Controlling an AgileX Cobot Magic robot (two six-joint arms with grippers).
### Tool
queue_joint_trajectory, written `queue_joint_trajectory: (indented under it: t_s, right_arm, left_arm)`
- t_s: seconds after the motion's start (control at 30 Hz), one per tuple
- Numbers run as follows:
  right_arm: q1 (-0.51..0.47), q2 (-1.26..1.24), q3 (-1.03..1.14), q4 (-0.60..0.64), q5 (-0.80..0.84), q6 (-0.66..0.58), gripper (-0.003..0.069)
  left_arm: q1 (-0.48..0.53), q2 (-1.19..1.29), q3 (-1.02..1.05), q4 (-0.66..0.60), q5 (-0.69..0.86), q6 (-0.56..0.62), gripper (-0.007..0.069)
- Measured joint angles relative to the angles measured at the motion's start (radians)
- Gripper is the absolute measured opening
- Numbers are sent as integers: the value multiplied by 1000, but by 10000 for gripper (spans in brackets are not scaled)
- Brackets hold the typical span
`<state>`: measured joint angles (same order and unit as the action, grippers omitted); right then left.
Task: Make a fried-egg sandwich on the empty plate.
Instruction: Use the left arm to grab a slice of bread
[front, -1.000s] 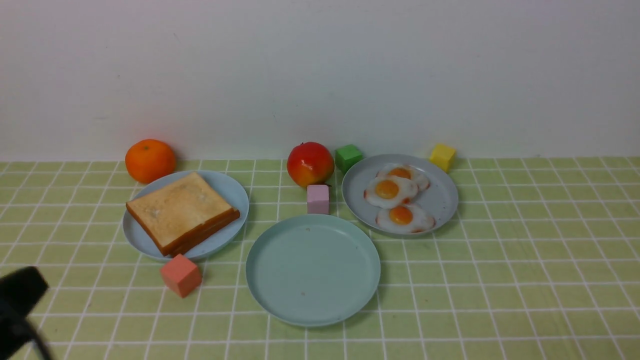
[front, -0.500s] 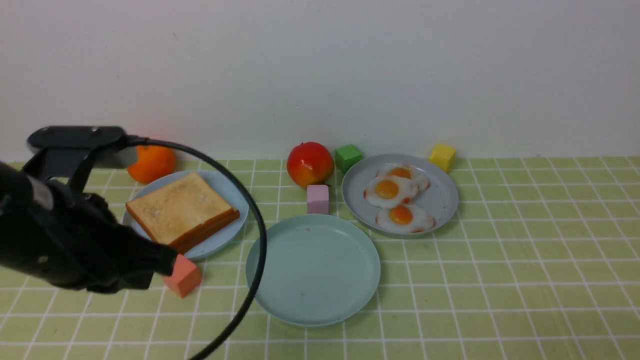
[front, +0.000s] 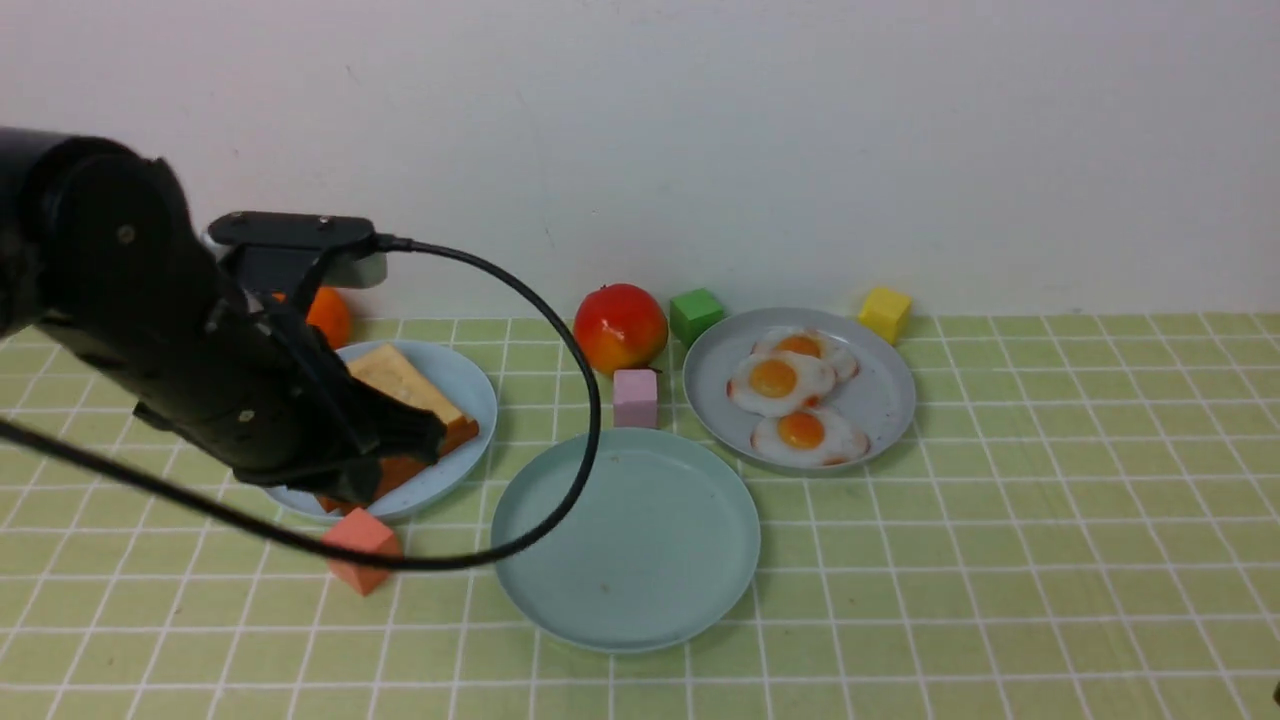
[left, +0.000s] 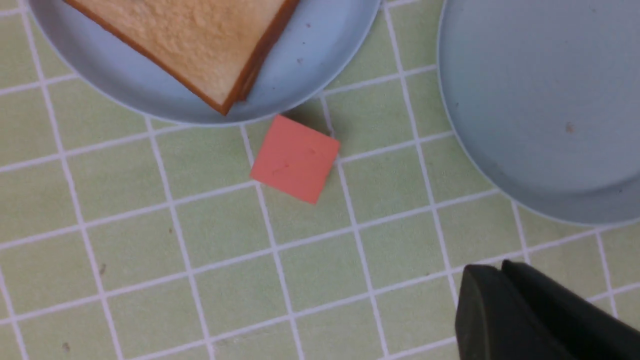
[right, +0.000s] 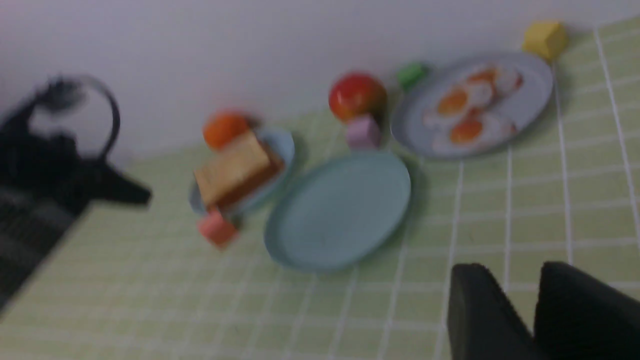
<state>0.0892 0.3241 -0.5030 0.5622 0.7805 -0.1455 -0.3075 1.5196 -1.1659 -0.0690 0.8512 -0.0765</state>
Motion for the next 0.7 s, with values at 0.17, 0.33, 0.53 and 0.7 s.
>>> queue_joint_trajectory:
  t_s: [0.17, 0.33, 0.53, 0.7]
  right_arm:
    - [18, 227, -279, -197, 327, -7, 43]
    - [94, 311, -401, -247, 390, -7, -10]
    - [120, 314, -411, -255, 392, -11, -10]
    - [120, 314, -411, -256, 392, -11, -10]
  left_arm:
    - [49, 140, -141, 0, 57, 37, 36]
    - [108, 296, -293, 7, 62, 76, 36]
    - [115, 456, -403, 18, 19, 198, 99]
    - [115, 503, -420, 23, -5, 331, 233]
